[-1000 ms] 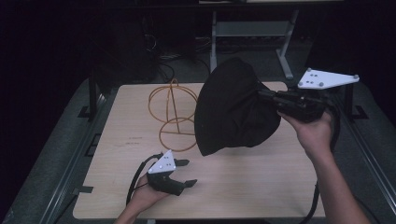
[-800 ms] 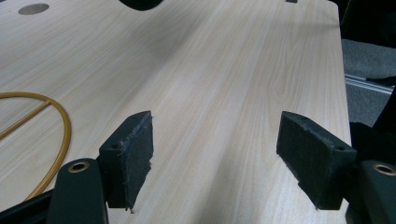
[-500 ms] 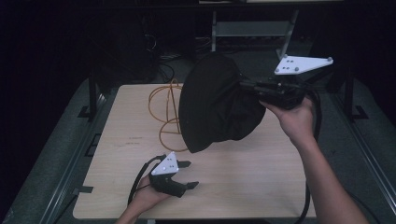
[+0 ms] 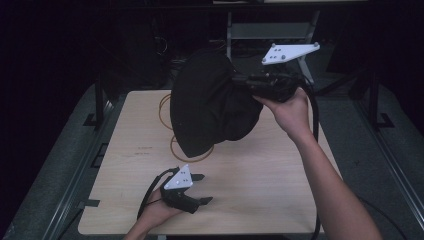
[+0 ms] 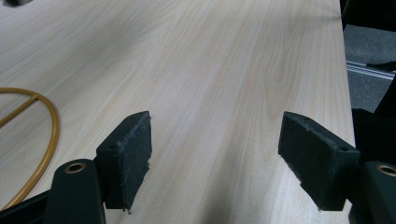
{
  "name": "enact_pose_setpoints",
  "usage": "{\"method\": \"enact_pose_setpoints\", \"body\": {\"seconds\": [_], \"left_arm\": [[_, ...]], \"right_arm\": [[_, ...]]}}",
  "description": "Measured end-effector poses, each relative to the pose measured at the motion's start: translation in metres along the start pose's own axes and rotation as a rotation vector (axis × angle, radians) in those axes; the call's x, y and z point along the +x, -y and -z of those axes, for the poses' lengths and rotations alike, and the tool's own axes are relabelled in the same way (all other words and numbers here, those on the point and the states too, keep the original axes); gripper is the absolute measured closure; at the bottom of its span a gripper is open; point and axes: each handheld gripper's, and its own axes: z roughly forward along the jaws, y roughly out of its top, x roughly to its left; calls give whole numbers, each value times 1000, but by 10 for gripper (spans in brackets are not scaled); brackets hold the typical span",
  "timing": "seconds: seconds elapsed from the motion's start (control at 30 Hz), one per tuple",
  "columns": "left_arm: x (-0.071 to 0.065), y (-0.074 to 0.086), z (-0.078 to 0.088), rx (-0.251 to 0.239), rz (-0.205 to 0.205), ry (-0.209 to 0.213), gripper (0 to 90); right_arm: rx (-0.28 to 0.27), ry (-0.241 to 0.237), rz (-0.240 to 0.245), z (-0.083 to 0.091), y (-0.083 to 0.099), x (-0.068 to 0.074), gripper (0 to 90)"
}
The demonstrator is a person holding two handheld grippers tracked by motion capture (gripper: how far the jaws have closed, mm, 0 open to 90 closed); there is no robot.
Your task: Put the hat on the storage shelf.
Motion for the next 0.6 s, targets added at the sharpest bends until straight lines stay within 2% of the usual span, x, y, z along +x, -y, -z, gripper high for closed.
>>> {"method": "enact_pose_setpoints", "body": {"seconds": [0.33, 0.6], "left_arm": [[0, 0, -1, 2, -9, 5, 253], [1, 0, -2, 5, -15, -1, 250]], "right_arm": [[-5, -35, -3, -32, -21, -1, 872], [0, -51, -16, -50, -31, -2, 873]]}}
